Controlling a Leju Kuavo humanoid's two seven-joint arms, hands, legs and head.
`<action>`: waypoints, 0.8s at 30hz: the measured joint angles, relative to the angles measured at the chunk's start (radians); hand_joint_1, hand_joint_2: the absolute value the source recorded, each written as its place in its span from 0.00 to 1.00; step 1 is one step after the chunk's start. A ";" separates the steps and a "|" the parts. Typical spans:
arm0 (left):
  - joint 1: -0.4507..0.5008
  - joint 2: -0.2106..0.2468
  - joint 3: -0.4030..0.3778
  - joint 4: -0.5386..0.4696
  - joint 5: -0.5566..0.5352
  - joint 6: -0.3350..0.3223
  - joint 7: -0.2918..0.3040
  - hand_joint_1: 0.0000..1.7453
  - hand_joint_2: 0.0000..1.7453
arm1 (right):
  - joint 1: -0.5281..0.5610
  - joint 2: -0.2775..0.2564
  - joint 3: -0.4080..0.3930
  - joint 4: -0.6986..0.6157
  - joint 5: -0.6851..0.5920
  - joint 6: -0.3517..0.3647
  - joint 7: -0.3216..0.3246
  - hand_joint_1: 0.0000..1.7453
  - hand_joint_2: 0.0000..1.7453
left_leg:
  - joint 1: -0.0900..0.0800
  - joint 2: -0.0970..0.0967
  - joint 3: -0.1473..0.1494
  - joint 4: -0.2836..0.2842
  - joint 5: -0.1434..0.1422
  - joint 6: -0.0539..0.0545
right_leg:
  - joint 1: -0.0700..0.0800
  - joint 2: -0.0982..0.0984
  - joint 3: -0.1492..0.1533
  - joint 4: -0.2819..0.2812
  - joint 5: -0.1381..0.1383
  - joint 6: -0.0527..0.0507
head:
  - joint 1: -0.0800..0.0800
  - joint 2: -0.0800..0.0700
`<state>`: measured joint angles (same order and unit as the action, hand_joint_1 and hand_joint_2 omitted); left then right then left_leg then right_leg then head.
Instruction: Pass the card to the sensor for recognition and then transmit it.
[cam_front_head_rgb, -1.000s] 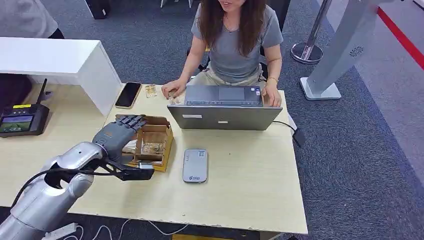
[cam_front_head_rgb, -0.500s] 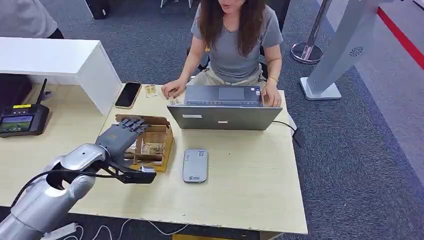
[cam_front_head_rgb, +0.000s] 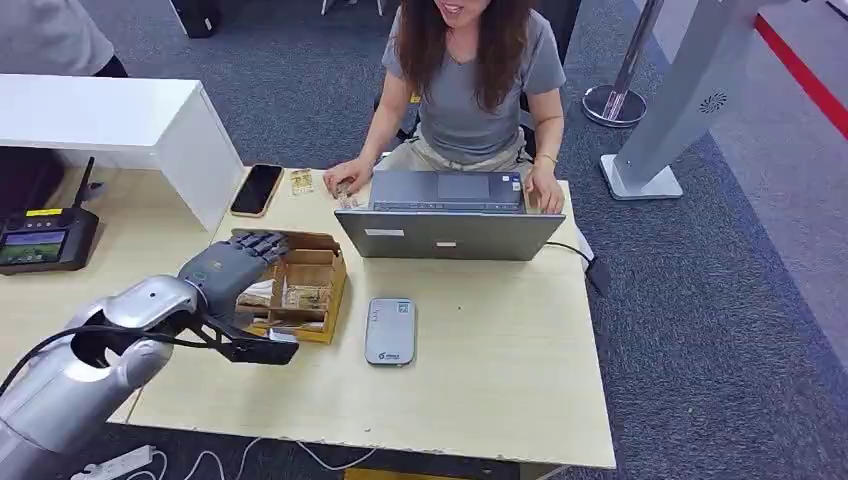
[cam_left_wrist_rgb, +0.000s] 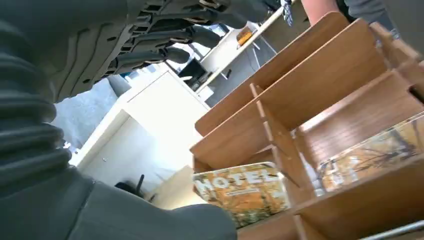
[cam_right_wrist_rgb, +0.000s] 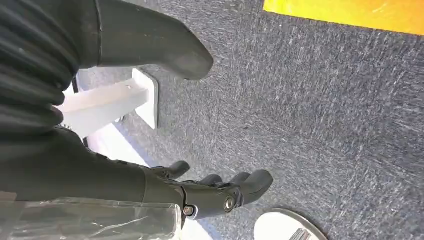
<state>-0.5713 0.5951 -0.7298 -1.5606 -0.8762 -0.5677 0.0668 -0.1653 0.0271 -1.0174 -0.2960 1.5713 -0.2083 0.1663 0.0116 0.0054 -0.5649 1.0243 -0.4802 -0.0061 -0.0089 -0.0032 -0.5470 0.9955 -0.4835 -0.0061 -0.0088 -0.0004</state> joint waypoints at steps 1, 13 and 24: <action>-0.009 0.009 -0.009 -0.003 0.009 -0.008 0.002 0.00 1.00 | 0.000 0.000 -0.003 0.000 0.000 0.000 0.000 0.00 1.00 | 0.000 0.000 0.000 0.000 0.000 0.000 | 0.000 0.000 0.000 0.000 0.000 0.000 | -0.001 0.000; -0.079 0.085 -0.093 -0.029 0.066 -0.050 -0.003 0.00 1.00 | 0.003 0.000 -0.013 0.000 0.000 0.000 0.000 0.00 1.00 | 0.000 0.000 0.000 0.000 0.000 0.000 | 0.000 0.000 0.000 0.000 0.000 0.000 | 0.000 0.000; -0.085 0.120 -0.146 -0.031 0.098 -0.040 0.011 0.00 1.00 | 0.004 0.000 -0.013 0.000 0.000 0.000 -0.001 0.00 1.00 | 0.000 0.000 0.000 0.000 0.000 0.000 | 0.000 0.000 0.000 0.000 0.000 0.000 | 0.000 0.000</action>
<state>-0.6558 0.7149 -0.8759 -1.5915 -0.7782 -0.6073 0.0778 -0.1615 0.0267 -1.0307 -0.2960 1.5713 -0.2087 0.1652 0.0117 0.0054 -0.5651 1.0242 -0.4802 -0.0061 -0.0089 -0.0031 -0.5471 0.9955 -0.4835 -0.0062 -0.0092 -0.0004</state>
